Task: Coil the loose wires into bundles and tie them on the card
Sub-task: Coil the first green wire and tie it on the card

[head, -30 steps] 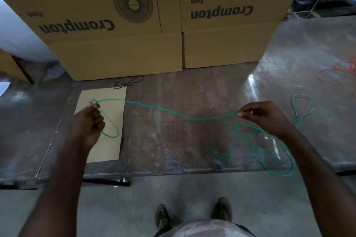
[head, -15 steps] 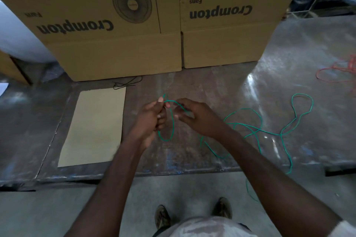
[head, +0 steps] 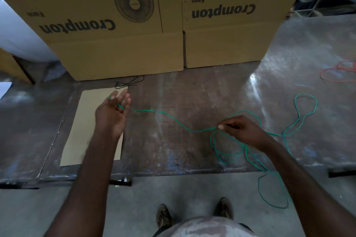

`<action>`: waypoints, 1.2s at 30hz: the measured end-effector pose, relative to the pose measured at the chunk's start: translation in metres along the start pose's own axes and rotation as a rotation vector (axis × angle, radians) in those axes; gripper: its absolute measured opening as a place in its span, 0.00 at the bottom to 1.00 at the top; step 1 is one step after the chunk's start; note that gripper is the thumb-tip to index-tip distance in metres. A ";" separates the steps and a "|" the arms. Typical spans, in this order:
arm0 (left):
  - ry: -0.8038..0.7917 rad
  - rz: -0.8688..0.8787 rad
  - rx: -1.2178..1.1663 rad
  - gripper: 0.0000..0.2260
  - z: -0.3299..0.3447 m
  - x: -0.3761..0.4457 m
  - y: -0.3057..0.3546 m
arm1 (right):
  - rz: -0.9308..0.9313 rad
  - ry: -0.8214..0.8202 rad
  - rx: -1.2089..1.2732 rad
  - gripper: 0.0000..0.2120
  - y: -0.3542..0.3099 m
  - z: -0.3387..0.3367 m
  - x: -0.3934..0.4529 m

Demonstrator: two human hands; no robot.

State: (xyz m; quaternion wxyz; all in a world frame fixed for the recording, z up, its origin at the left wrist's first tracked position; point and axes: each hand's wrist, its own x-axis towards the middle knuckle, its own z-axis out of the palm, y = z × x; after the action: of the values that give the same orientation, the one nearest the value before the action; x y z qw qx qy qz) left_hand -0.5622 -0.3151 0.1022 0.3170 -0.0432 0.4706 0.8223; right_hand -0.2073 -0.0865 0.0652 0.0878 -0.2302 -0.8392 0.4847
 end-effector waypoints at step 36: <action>-1.135 -0.412 0.073 0.24 0.091 -0.140 -0.047 | 0.151 0.638 0.038 0.08 0.027 -0.032 0.052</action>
State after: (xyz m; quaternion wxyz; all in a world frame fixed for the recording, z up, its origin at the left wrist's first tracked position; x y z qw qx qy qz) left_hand -0.4033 -0.2927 0.1692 0.6727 0.3230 0.2379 0.6217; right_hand -0.2330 -0.0258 0.0548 0.3143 -0.4302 -0.7409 0.4090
